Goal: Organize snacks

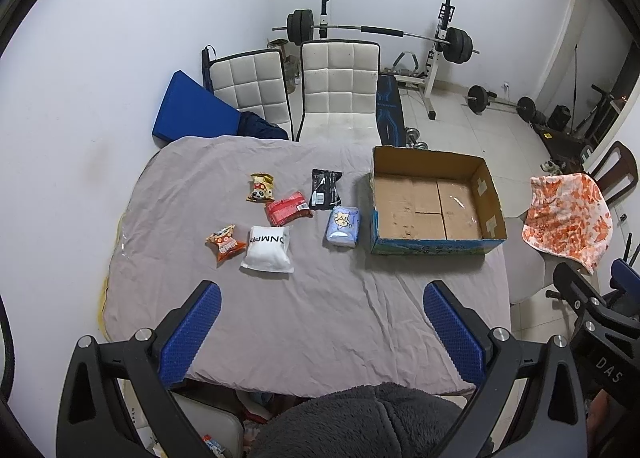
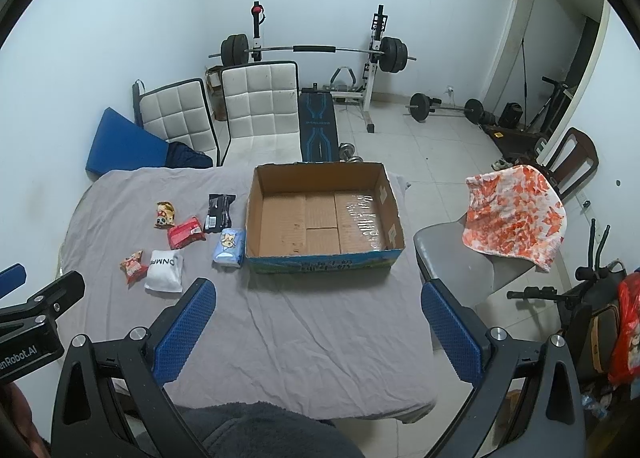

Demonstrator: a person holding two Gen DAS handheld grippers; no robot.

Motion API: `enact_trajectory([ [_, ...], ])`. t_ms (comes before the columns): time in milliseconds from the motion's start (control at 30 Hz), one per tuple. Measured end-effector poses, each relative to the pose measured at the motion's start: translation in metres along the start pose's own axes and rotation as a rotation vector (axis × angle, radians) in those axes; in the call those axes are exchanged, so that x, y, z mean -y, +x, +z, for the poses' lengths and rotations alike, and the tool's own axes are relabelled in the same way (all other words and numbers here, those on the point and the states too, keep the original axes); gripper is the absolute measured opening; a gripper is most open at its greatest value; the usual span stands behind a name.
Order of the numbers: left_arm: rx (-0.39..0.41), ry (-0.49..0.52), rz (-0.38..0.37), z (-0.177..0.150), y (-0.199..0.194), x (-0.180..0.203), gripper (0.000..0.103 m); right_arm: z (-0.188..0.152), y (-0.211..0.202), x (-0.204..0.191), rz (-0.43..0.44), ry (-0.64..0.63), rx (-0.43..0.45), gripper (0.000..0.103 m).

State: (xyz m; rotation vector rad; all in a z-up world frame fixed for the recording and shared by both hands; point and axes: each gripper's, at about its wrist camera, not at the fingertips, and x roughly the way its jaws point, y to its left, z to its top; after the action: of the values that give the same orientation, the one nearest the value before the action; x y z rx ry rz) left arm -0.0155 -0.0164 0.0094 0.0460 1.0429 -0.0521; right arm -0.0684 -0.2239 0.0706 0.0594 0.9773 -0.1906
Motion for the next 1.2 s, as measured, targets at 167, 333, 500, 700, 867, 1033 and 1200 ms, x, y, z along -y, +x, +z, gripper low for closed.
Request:
enact_trajectory([
  [167, -0.001, 0.000, -0.001, 0.0003, 0.0002, -0.0003, 0.103, -0.0023, 0.0003, 0.0011, -0.001, 0.005, 0.002, 0.103],
  [333, -0.004, -0.001, -0.003, 0.0003, -0.0003, -0.0001, 0.103, -0.0031, 0.0005, 0.0021, 0.000, 0.005, 0.002, 0.103],
  [500, -0.004, -0.001, -0.003, 0.0000, -0.0005, 0.0007, 0.103, -0.0031, 0.0006, 0.0018, 0.000, 0.004, 0.001, 0.103],
  [700, -0.002, -0.003, -0.004, -0.0006, -0.0003, 0.0006, 0.103, -0.0029, 0.0005, 0.0017, 0.001, 0.005, 0.001, 0.103],
  [867, -0.003, -0.003, -0.005, -0.0006, 0.0003, 0.0001, 0.103, -0.0027, 0.0009, 0.0017, -0.001, 0.005, 0.002, 0.103],
  [1033, -0.003, -0.004, -0.005, 0.0013, 0.0009, 0.0022, 0.103, -0.0035, 0.0010, 0.0016, -0.003, 0.006, 0.002, 0.103],
  [1200, -0.006, -0.004, -0.008, 0.0026, 0.0019, 0.0041, 0.103, -0.0031, 0.0014, 0.0018, 0.001, 0.006, 0.002, 0.103],
])
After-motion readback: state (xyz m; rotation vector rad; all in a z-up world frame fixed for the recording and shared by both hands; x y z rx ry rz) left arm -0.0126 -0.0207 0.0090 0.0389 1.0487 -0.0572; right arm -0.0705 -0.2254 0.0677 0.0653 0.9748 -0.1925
